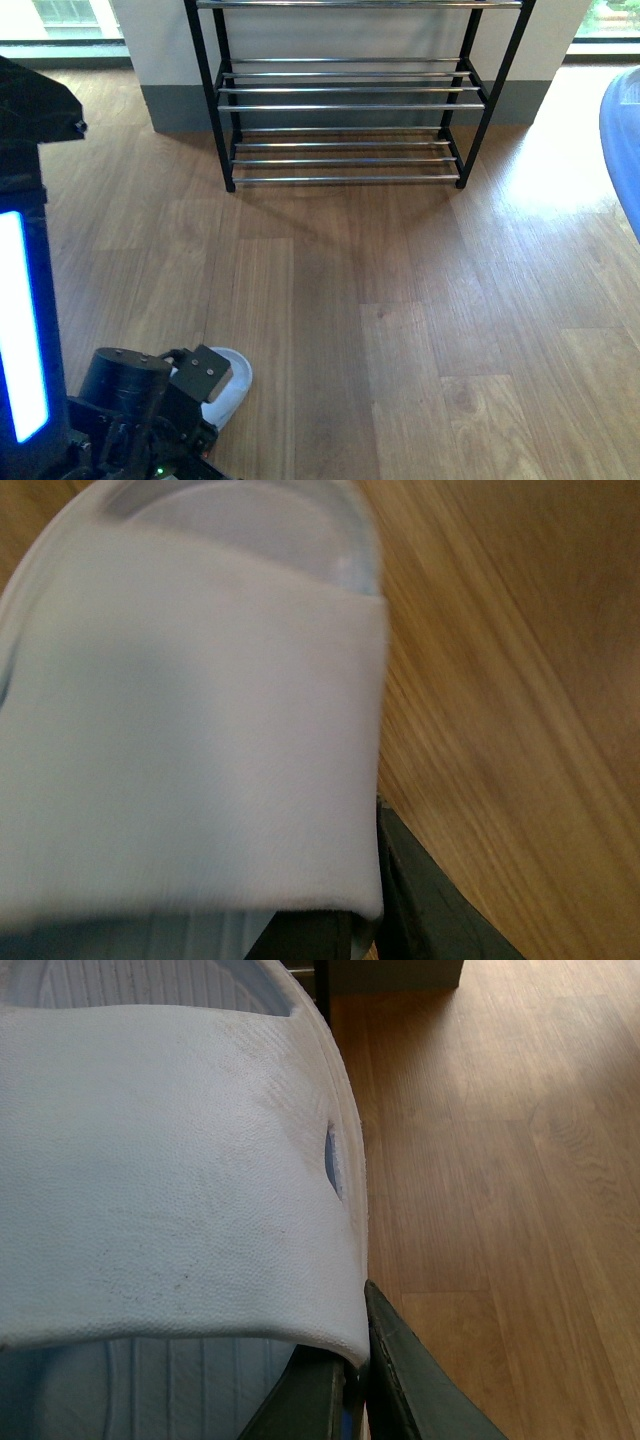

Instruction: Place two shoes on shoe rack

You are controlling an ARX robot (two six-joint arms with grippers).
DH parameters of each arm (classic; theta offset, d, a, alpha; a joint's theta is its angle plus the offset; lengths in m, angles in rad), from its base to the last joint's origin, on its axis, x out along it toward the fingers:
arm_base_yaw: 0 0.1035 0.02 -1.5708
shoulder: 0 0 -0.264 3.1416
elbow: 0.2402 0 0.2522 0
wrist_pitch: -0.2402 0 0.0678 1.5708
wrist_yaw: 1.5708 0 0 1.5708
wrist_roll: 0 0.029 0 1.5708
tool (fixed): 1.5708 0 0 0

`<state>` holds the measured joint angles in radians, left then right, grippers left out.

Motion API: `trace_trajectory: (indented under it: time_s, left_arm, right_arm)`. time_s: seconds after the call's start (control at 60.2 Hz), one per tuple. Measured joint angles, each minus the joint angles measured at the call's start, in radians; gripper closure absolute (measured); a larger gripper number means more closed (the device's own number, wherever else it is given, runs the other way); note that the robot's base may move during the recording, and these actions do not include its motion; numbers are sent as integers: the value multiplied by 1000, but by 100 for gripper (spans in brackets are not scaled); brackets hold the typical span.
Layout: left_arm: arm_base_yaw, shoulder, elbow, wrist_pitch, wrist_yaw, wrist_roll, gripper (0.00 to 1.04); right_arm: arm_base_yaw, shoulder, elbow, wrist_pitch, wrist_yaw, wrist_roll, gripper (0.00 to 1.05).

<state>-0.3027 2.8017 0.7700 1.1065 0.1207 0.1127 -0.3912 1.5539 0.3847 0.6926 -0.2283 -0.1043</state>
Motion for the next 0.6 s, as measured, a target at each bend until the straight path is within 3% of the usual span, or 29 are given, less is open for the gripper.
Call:
trace_trajectory:
  time_s: [0.199, 0.365, 0.448, 0.598]
  left_arm:
    - [39, -188, -121, 83, -34, -69, 103]
    - [36, -407, -329, 173, -134, -128, 103]
    - [-3, -571, -450, 114, -196, -158, 103]
    - [-64, -978, -613, -153, -302, -171, 103]
  right_arm:
    - [0, 0, 0, 0, 0, 0, 103]
    - [0, 0, 0, 0, 0, 0, 103]
    - [0, 0, 0, 0, 0, 0, 103]
    - [0, 0, 0, 0, 0, 0, 103]
